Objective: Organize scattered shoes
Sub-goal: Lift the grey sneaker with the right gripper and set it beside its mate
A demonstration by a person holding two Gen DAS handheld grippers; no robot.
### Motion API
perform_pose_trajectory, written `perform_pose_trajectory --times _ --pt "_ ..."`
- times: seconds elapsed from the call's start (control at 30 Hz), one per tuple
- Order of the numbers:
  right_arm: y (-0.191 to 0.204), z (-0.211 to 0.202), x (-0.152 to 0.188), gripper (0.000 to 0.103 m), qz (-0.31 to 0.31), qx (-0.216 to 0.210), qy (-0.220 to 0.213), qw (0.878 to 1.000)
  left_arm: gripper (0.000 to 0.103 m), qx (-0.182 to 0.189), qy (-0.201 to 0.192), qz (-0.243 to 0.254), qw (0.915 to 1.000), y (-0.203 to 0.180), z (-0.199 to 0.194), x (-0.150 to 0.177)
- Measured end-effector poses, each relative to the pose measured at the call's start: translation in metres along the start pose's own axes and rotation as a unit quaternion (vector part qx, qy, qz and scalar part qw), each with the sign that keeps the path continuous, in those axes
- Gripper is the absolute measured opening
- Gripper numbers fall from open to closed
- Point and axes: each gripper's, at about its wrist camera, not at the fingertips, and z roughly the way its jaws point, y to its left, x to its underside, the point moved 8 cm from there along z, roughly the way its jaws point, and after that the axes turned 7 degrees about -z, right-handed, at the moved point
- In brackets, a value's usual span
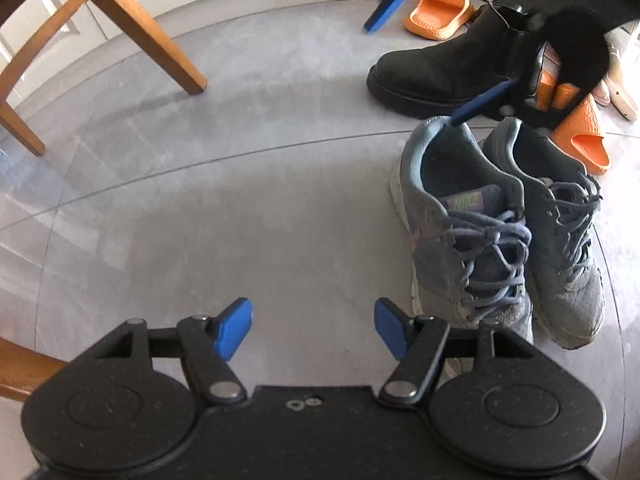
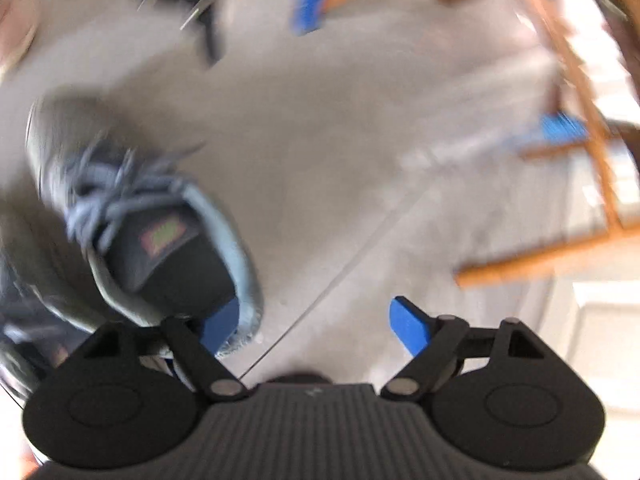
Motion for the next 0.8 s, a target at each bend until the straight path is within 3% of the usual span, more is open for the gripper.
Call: perform_pose_trajectory --times 0.1,0.17,0.27,0.47,0.8 --pt "-0.008 -0.013 -0.018 0.086 0.151 -0.009 -0.046 0.987 0.068 0.001 -0.001 0.007 1.0 -0.003 -0.002 0.0" --pt "-0.002 0.002 -0.035 0.086 0.213 -0.005 -0.064 0.975 0.068 -0.012 0.003 0.021 0.9997 -0.003 0.001 0.002" --pt "0.021 0.035 -0.039 0.086 0.218 -0.009 -0.051 0.975 0.068 -0.02 0.009 0.028 0.9994 -0.001 0.002 0.008" --pt "0.048 0.093 -0.03 0.086 0.236 -0.087 0.021 0.968 0.068 -0.022 0.015 0.024 0.9993 -0.001 0.003 0.017" --pt "0.069 0.091 -0.02 0.086 0.23 -0.102 0.049 0.967 0.068 -0.022 0.006 0.026 0.9994 -0.008 -0.006 0.013"
